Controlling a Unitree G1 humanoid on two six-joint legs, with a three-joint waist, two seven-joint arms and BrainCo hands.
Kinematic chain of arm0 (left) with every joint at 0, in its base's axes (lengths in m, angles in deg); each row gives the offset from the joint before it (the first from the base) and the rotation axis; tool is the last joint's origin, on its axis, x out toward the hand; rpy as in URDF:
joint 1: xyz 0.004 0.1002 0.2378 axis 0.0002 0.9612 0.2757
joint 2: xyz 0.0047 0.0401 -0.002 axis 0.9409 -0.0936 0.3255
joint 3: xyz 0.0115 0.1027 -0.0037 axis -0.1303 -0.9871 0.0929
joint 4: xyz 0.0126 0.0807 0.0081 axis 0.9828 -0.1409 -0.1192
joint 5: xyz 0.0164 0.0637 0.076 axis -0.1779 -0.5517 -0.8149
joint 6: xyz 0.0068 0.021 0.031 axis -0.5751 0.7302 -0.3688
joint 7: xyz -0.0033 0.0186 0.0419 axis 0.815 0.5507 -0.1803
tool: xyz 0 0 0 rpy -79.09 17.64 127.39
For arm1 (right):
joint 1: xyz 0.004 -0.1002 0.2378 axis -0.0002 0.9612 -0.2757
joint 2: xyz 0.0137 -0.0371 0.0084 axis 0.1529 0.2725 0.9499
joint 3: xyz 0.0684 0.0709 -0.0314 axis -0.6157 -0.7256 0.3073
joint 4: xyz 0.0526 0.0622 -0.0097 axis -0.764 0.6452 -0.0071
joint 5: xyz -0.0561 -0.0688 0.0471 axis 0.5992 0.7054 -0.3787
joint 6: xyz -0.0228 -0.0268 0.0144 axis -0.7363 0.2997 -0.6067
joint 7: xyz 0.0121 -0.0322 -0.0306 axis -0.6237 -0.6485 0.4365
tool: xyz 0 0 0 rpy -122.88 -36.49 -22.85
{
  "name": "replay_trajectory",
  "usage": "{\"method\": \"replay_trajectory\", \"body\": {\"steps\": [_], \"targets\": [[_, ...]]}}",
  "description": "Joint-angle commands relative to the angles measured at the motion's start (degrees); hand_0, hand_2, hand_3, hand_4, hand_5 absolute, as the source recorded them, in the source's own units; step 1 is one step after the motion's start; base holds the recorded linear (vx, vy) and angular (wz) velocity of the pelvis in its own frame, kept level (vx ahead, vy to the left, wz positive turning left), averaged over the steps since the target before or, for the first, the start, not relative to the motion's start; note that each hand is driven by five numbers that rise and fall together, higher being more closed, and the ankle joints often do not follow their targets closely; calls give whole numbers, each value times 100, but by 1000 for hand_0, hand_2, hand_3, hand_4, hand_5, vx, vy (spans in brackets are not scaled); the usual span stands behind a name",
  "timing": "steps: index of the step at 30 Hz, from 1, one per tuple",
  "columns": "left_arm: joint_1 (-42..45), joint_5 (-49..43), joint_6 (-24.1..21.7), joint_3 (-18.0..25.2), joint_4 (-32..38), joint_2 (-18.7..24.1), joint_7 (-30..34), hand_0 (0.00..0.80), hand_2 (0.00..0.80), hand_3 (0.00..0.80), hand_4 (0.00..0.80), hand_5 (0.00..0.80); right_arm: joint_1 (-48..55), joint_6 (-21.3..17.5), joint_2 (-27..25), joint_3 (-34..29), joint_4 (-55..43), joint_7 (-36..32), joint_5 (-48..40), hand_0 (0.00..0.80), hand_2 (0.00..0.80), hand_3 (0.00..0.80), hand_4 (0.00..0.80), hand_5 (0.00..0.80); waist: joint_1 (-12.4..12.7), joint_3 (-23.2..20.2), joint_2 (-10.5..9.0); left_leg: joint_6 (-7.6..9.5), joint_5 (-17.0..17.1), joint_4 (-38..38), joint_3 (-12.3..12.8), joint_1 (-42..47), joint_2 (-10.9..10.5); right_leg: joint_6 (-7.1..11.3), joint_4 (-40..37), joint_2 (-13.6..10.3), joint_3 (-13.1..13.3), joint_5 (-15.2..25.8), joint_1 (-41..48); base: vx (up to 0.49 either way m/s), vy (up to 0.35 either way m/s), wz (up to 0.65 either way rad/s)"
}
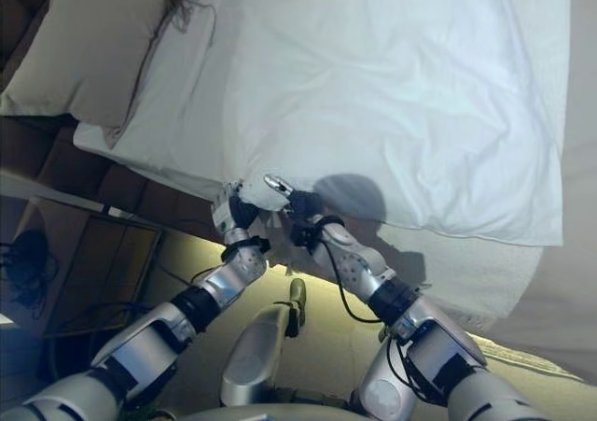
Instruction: Make the bed neatly
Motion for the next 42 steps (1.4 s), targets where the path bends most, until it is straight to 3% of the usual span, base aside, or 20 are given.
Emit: {"method": "replay_trajectory", "body": {"steps": [1, 5, 6, 15, 21, 26, 35, 42], "targets": [[-229, -542, -225, 357, -17, 146, -119, 800, 800, 800, 800, 800, 269, 258, 724, 284, -443, -524, -239, 0, 0, 0, 0, 0, 49, -465, -202, 503, 261, 314, -58, -340, 79, 859, -2815, -467, -256, 2599, 1060, 79, 62, 2], [27, -818, -141, 467, -47, 211, 75, 800, 800, 800, 800, 800, 559, 394, 612, 209, -558, -772, -284, 0, 0, 0, 0, 0, 71, -614, -194, 491, 238, 210, -44, -102, 33, 893, -2873, -492, -342, 2580, 1311, 63, 59, -1], [91, -890, -99, 493, -69, 224, 122, 800, 800, 800, 800, 800, 623, 456, 568, 183, -600, -826, -288, 0, 0, 0, 0, 0, 62, -645, -206, 537, 369, 154, 7, -105, 7, 818, -2955, -521, -419, 2708, 1333, 16, 72, -5], [1111, -1803, 192, 1087, -30, 610, 542, 800, 800, 800, 800, 800, 1748, 969, -116, -348, -1181, -1250, -420, 0, 0, 0, 0, 0, -36, -1166, -234, 500, 393, -388, 66, 583, -45, 951, -3350, -441, -523, 2711, 2005, 107, 43, 2], [1667, -1896, 246, 1738, -61, 1020, 702, 800, 800, 800, 800, 800, 2425, 1400, -588, -888, -1428, -1745, -260, 0, 0, 0, 0, 0, -182, -1510, -220, 473, 532, -986, 180, 1081, -32, 1000, -3677, -324, -545, 2665, 2449, 123, 37, -12], [2122, -1619, 180, 2535, -239, 1317, 831, 800, 800, 800, 800, 800, 3120, 1792, -914, -1546, -1440, -2169, -52, 0, 0, 0, 0, 0, -304, -1765, -167, 455, 513, -1305, 190, 1518, -70, 1033, -3870, -254, -607, 2545, 2876, 105, 41, -10], [2650, -1743, 280, 3525, -529, 1692, 1266, 800, 800, 800, 800, 800, 3872, 2357, -997, -2530, -1458, -2657, 272, 0, 0, 0, 0, 0, -404, -2040, -102, 464, 500, -1650, 84, 1956, -86, 1027, -4062, -141, -716, 2445, 3379, 63, 31, 2], [2884, -2183, 241, 4313, -934, 2359, 1544, 800, 800, 800, 800, 800, 4331, 2498, -885, -3179, -1321, -2957, 661, 0, 0, 0, 0, 0, -409, -2219, -30, 483, 585, -1897, -31, 2071, -131, 1046, -4118, -104, -770, 2508, 3502, 7, 75, 0]]}}
